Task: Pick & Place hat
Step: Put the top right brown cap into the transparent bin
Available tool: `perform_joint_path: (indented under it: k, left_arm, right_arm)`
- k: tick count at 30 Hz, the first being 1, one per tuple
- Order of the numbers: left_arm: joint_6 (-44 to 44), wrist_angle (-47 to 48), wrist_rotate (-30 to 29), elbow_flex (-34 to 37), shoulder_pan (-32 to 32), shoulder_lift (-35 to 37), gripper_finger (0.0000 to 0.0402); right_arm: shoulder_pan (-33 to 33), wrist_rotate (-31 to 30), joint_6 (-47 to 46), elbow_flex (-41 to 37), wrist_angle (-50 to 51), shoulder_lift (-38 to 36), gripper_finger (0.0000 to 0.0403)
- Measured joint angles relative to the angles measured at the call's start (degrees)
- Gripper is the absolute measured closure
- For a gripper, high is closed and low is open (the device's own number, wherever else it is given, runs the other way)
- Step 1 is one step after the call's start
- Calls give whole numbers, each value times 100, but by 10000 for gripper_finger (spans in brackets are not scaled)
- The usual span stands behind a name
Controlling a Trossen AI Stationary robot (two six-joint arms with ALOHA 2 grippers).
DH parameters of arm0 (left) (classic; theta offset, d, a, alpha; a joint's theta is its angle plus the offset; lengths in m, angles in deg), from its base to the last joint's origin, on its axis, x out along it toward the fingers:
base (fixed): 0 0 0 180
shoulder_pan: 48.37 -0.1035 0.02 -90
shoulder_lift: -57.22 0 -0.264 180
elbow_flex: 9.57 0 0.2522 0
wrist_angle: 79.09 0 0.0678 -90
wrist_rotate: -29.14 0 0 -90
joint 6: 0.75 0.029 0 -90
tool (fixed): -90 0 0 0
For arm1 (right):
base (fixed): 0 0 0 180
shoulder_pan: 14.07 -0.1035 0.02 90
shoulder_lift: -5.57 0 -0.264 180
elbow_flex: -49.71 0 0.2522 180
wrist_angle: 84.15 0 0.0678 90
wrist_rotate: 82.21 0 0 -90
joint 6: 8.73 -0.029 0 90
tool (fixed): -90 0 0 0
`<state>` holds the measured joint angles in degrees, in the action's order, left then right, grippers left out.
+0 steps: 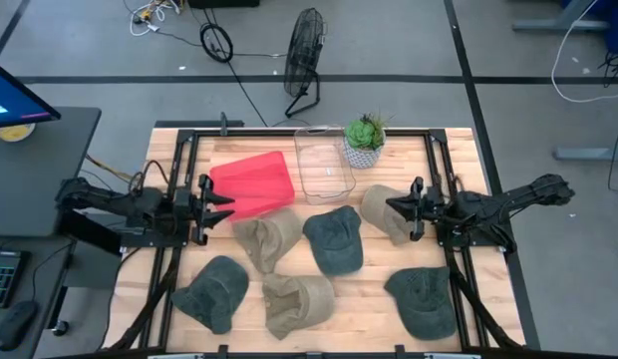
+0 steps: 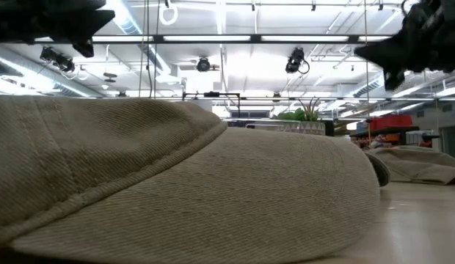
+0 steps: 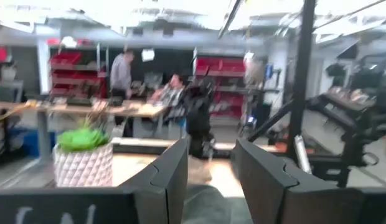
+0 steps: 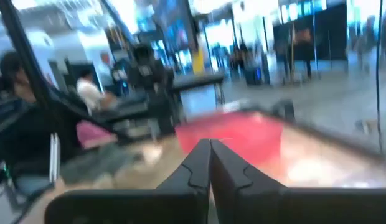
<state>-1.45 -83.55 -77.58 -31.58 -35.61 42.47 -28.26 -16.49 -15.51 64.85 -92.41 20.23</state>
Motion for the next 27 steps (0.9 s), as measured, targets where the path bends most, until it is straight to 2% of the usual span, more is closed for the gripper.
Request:
perform_joint_path:
  k: [3,6,13,19,23,27]
  left_arm:
    - [-368,156,-158,-334,-201,-455,264]
    - [-640,184,-207,-598,-412,-897,264]
    - [-783,232,-221,-740,-722,-1850,264]
    - [-813,212,-217,-746,-809,-2108,264]
    - [-819,210,-219,-746,-809,-2094,264]
    - [-1029,216,-219,-750,-809,-2088,264]
  right_arm:
    - [67,79,56,366,99,170,392]
    - [136,81,81,1016,702,588,392]
    - [205,76,97,2627,3055,2114,376]
    - [205,78,-381,3377,4728,3112,328]
    - [205,98,-1261,3623,5929,3513,284]
    - [205,138,-2331,3548,7098,3799,240]
